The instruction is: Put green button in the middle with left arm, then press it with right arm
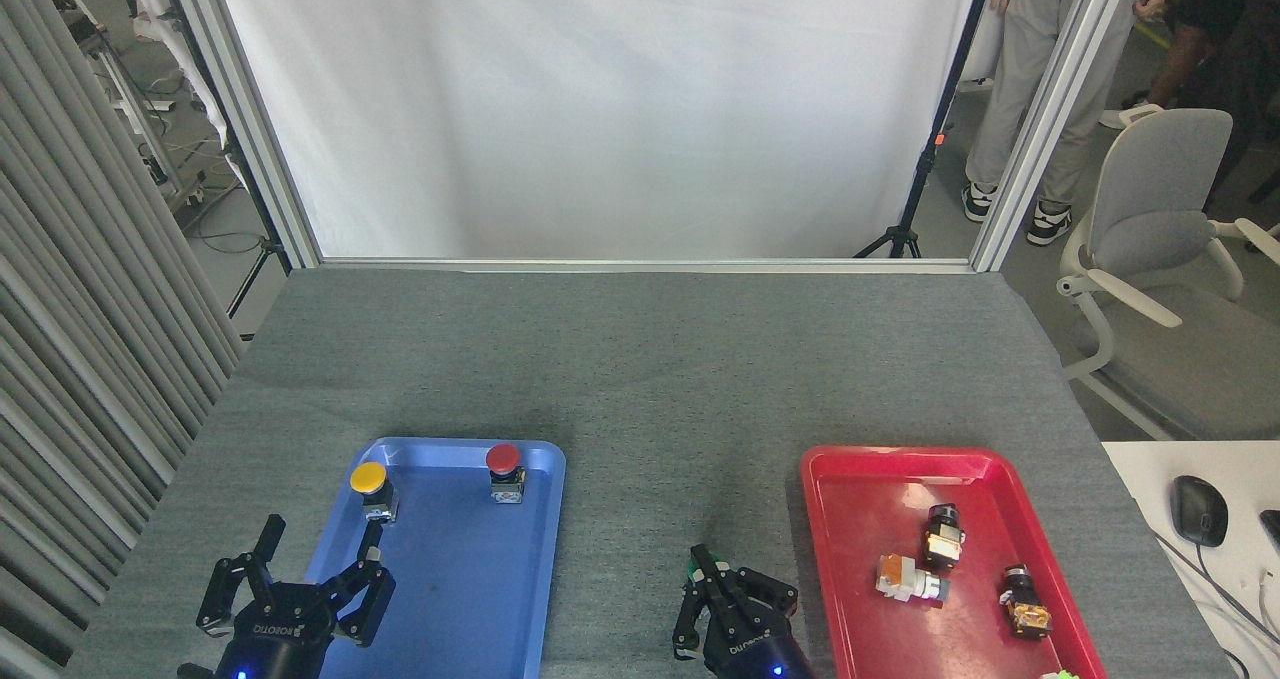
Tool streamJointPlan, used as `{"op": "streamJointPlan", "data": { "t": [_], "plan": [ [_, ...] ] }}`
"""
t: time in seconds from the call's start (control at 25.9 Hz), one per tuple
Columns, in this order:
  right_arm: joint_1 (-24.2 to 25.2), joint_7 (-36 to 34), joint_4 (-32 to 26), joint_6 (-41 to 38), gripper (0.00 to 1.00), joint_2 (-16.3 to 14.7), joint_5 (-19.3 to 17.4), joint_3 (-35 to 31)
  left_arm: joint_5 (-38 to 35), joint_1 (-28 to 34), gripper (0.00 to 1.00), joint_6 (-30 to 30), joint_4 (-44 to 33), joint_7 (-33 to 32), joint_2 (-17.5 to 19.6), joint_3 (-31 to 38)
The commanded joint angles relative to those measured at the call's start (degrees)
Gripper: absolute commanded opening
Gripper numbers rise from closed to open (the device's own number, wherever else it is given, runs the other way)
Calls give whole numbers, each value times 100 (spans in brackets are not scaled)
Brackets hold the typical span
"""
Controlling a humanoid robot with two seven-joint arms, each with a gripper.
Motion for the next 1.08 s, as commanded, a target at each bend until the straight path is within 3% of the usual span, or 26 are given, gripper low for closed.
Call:
{"op": "streamJointPlan", "data": {
  "t": [0.0,0.15,0.31,0.35,0.46,0.5,0.54,0.81,0.97,1.04],
  "plan": [
    [-69,-34,292,96,0,12,24,47,2,-4,99,-4,1,-5,4,-5],
    [-69,-51,529,96,0,3,121,47,11,-12,99,-4,1,-5,4,-5],
    [-69,-218,300,289,0,38,77,38,20,-30,99,-4,1,-5,4,-5],
    [-69,-394,177,377,8,56,42,30,20,-30,99,-4,1,-5,4,-5],
    [-69,-746,-77,755,69,82,-99,21,11,-30,99,-4,1,-5,-4,-5],
    [-69,-755,-148,861,85,73,-142,3,20,-30,99,-4,1,-5,-4,-5],
    [-60,-763,-209,922,95,56,-151,-23,20,-30,99,-4,-8,-5,-4,-5],
    [361,-755,-763,782,100,-199,-169,-902,20,-30,99,-4,-17,-5,-4,-5],
    [757,-755,-1123,580,100,-595,-222,-1544,20,-48,99,-4,-17,-5,4,-5],
    [915,-755,-1273,597,100,-762,-415,-1728,20,-74,99,-4,-17,-5,13,-5]
  ]
}}
